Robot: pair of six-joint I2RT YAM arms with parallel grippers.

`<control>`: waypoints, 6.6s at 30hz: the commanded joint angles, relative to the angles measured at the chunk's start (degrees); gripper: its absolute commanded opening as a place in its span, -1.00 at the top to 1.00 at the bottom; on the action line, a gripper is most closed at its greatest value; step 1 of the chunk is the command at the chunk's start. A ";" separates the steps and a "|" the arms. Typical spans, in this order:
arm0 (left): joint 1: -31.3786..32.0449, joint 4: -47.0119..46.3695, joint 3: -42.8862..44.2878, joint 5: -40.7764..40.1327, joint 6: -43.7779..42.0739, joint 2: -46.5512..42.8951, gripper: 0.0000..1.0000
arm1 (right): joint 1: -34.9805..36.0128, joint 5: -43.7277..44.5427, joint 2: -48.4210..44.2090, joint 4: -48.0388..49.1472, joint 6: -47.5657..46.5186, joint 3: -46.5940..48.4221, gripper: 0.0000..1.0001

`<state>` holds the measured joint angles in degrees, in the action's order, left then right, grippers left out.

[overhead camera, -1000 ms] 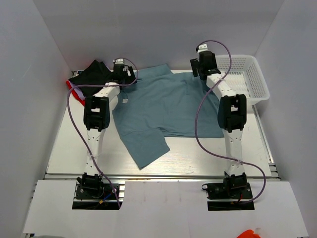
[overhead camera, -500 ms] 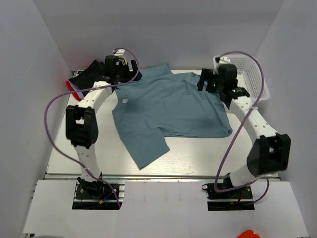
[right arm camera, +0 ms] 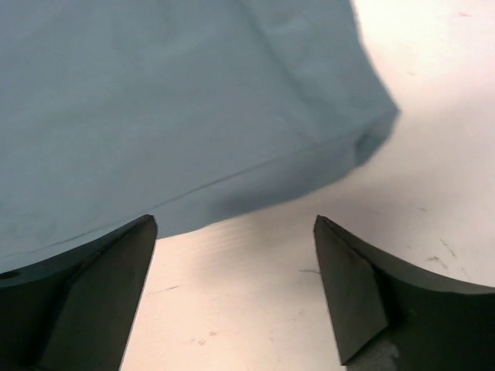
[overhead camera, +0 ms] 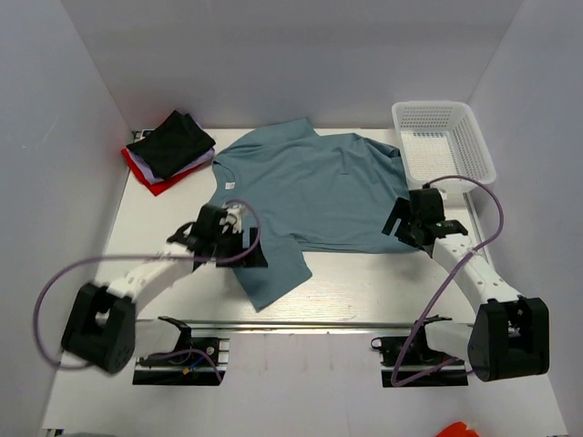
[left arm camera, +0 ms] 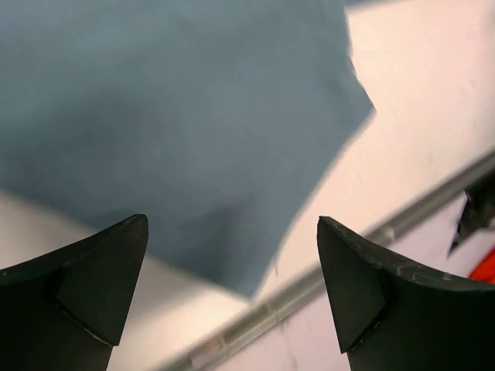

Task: Fold and stack the t-shirts
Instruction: Flatten out the tshirt, then fold the flattened tshirt in 1/3 of the way

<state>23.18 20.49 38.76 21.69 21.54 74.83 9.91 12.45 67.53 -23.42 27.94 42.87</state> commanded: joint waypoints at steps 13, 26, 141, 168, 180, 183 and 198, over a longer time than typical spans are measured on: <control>6.09 13.70 -11.42 -1.57 8.96 -14.36 -0.87 | -8.77 7.60 6.12 2.76 6.60 -1.66 -0.41; 12.06 3.51 -14.42 -2.18 12.03 -4.61 -0.59 | -13.16 3.02 12.19 9.71 5.98 -1.21 -0.24; 1.80 -32.81 47.80 -66.27 -34.66 18.10 1.00 | -15.71 -36.79 4.07 14.36 -9.92 20.41 1.00; -12.02 -17.96 40.08 -38.66 -13.55 26.34 1.00 | -13.34 -23.88 44.36 1.19 -15.73 55.30 1.00; -10.61 -0.75 27.25 -28.64 1.21 9.40 1.00 | -13.43 -21.94 42.69 -4.35 -17.39 56.00 1.00; -10.61 2.35 22.68 -27.50 3.32 5.34 1.00 | -13.34 -21.50 42.16 -5.58 -18.36 56.18 1.00; -10.61 5.79 7.74 -13.88 3.86 -7.06 0.97 | -13.43 -17.55 41.46 -7.96 -19.68 53.46 1.00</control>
<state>12.51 24.73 48.90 2.68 25.32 69.67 -2.98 -8.12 112.33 -30.70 9.37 97.14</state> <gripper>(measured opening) 0.023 0.026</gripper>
